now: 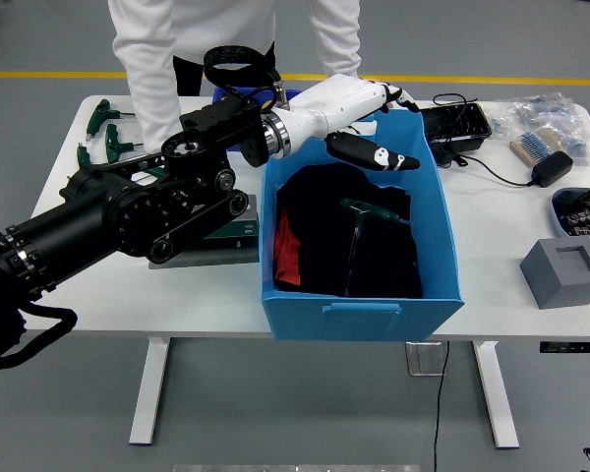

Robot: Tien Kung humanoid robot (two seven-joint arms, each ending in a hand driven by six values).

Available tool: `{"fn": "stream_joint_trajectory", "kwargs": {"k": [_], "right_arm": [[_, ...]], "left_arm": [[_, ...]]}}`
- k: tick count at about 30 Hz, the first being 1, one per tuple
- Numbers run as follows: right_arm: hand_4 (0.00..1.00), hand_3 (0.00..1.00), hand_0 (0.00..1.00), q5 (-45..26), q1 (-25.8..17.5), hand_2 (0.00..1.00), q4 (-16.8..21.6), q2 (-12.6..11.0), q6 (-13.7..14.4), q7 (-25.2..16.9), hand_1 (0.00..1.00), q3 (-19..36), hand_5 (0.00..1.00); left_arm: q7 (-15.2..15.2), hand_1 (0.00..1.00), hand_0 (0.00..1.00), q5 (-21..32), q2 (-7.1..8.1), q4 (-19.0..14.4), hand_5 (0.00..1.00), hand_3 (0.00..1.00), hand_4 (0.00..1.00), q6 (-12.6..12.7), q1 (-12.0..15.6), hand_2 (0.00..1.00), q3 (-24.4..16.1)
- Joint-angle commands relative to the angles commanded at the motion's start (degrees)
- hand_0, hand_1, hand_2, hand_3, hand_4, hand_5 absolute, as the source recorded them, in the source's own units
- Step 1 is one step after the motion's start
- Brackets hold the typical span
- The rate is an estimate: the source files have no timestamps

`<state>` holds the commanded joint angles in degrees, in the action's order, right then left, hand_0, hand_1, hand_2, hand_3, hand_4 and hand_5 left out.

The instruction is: Lift tool from toolbox,place it in box,lift tool from toolbox,place it in box

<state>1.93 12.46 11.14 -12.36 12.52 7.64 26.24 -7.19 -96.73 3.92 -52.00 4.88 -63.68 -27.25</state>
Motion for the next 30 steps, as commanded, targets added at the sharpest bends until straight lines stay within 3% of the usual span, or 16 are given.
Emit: {"fn": "stream_joint_trajectory", "kwargs": {"k": [1, 2, 7, 8, 10, 12, 16, 19, 20, 23, 30], "right_arm": [[0.779, 0.55, 0.648, -0.14, -0.06, 0.69, -0.02, 0.04, 0.01, -0.02, 0.63, -0.02, 0.668], [0.779, 0.549, 0.65, -0.37, -0.15, 0.69, -0.03, 0.06, 0.01, -0.09, 0.629, -0.15, 0.668], [0.779, 0.549, 0.65, -1.01, -0.64, 0.69, -0.03, 0.25, 0.1, -0.24, 0.629, -0.24, 0.668], [0.779, 0.549, 0.649, -1.09, -0.77, 0.69, -0.02, 0.31, 0.12, -0.27, 0.629, -0.23, 0.668], [0.779, 0.549, 0.649, -1.13, -0.88, 0.69, -0.01, 0.38, 0.15, -0.26, 0.629, -0.13, 0.668], [0.779, 0.549, 0.649, -1.22, -1.06, 0.69, -0.04, 0.51, 0.2, -0.25, 0.629, 0.0, 0.668], [0.779, 0.549, 0.649, -0.68, -1.34, 0.69, -0.06, 0.57, 0.25, -0.05, 0.631, 0.66, 0.668], [0.779, 0.549, 0.649, -0.53, -1.53, 0.69, -0.1, 0.67, 0.25, 0.01, 0.631, 0.89, 0.668], [0.779, 0.549, 0.652, -0.52, -1.56, 0.69, -0.11, 0.68, 0.25, 0.02, 0.632, 0.93, 0.668], [0.779, 0.549, 0.652, -0.19, -1.59, 0.69, -0.12, 0.67, 0.22, 0.12, 0.632, 1.15, 0.668], [0.779, 0.549, 0.65, 0.03, -1.53, 0.689, -0.18, 0.65, 0.15, 0.17, 0.633, 1.31, 0.668]], "left_arm": [[0.7, 0.72, 0.667, -1.04, 0.77, -0.95, 0.857, 0.827, 0.945, -0.41, 0.83, 0.853, -1.04], [1.18, 0.647, 0.606, -1.76, 1.24, -1.51, 0.854, 0.763, 0.943, -0.72, 1.4, 0.723, -1.76], [4.49, 0.647, 0.606, -7.76, 4.93, -5.01, 0.854, 0.763, 0.943, -3.75, 5.46, 0.723, -7.57], [5.14, 0.618, 0.587, -8.91, 6.09, -5.54, 0.857, 0.715, 0.943, -4.54, 6.46, 0.678, -8.92], [5.75, 0.618, 0.587, -9.89, 7.59, -6.06, 0.857, 0.715, 0.943, -5.39, 7.52, 0.678, -10.27], [5.9, 0.618, 0.587, -9.4, 10.22, -6.41, 0.857, 0.715, 0.943, -5.97, 8.21, 0.678, -9.47], [6.41, 0.644, 0.634, -8.89, 15.08, -5.52, 0.858, 0.706, 0.943, -9.88, 7.9, 0.693, -4.49], [7.34, 0.644, 0.634, -8.01, 17.67, -3.79, 0.858, 0.706, 0.943, -12.67, 7.96, 0.693, -1.89], [7.5, 0.672, 0.667, -7.83, 18.14, -3.29, 0.859, 0.658, 0.942, -13.2, 7.92, 0.711, -1.35], [7.75, 0.672, 0.667, -7.23, 19.19, -1.68, 0.859, 0.658, 0.942, -14.55, 7.56, 0.711, 0.63], [7.84, 0.718, 0.711, -7.88, 19.77, 0.39, 0.873, 0.647, 0.941, -15.85, 7.14, 0.74, 2.8]]}}
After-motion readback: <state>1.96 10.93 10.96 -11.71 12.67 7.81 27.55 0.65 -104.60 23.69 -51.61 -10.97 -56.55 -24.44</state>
